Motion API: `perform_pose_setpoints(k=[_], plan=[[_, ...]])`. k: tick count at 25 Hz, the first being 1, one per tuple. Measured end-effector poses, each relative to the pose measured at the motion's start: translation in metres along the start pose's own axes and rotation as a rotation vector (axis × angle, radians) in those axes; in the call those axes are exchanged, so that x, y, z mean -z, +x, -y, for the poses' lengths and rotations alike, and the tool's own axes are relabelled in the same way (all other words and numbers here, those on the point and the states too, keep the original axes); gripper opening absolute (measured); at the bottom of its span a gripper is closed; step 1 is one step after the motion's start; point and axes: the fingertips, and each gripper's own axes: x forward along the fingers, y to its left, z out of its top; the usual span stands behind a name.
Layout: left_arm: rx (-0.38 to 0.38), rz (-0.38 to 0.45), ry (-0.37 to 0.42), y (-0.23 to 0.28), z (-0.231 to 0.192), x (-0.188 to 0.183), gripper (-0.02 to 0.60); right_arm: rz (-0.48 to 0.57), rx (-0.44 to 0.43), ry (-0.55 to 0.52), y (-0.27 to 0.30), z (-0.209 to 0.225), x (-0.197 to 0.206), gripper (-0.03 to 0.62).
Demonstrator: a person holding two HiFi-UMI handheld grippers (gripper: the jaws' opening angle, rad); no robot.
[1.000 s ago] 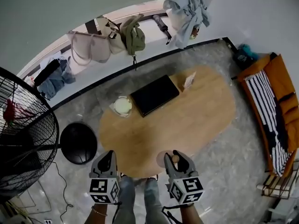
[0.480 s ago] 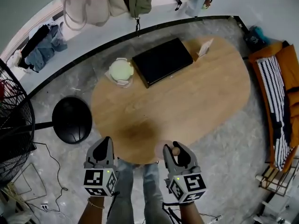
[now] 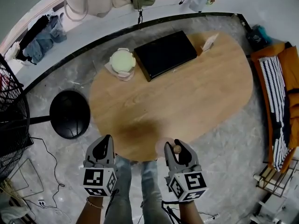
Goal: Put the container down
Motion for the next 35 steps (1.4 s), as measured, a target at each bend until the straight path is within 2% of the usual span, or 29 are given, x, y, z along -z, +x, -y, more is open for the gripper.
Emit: perform_pose_setpoints(k=[6,15,22,35], plan=[[0.01,-0.011,-0.02,0.005,0.002,0.002,-0.006,-0.001,-0.004,-0.007,0.014,0.003,-0.004,0.13],[0.028,-0.018,0.009,0.018,0.002,-0.006,-0.006,0.003,-0.004,-0.015,0.042,0.011,-0.016,0.13],[0.014,-0.021,-0.014,0.026,-0.001,-0.008,-0.006,0.011,-0.001,-0.046,0.069,0.018,-0.031,0.13],[0.0,-0.045,-0.017,0.033,-0.006,-0.002,-0.006,0.04,0.041,-0.021,0.105,0.038,-0.062,0.13]])
